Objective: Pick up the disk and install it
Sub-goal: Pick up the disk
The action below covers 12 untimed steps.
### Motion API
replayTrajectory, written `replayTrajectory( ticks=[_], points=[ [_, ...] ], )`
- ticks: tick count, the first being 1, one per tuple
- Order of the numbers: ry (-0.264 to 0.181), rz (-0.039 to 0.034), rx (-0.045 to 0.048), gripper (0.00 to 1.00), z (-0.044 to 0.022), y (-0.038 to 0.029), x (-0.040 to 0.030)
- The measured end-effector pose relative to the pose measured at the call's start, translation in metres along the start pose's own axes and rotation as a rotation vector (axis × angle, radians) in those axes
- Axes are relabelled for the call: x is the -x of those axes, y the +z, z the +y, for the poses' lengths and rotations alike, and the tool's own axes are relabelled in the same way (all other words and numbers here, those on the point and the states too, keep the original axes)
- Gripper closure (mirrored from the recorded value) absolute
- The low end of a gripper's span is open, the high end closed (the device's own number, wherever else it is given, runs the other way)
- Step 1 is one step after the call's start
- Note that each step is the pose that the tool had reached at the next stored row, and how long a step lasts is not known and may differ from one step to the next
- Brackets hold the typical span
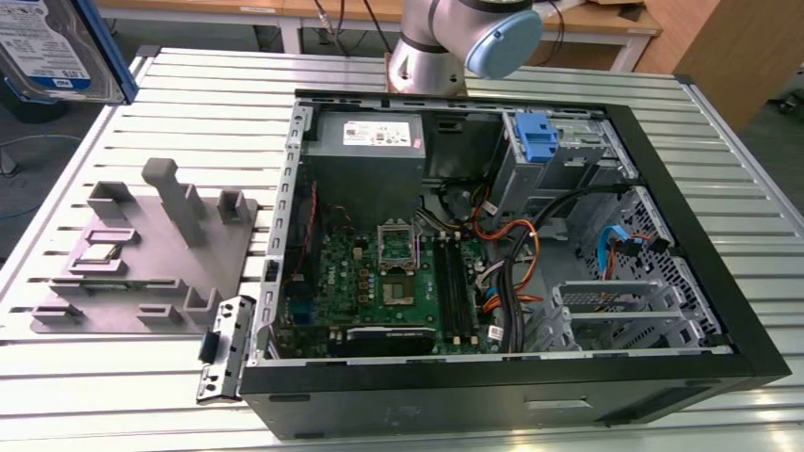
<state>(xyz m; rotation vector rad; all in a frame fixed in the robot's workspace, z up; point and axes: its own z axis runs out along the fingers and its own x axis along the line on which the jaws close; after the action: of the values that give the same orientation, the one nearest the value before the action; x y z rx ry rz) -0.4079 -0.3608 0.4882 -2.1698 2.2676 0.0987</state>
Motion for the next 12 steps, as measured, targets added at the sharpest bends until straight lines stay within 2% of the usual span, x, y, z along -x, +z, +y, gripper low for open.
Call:
replayTrajectory(
  ticks=[7,12],
  points=[
    [0.000,0.0000,0.0000,0.65,-0.0001,-0.0002,0.0001],
    [0.000,0.0000,0.0000,0.65,-0.0041,-0.0003,0.0002]
  ],
)
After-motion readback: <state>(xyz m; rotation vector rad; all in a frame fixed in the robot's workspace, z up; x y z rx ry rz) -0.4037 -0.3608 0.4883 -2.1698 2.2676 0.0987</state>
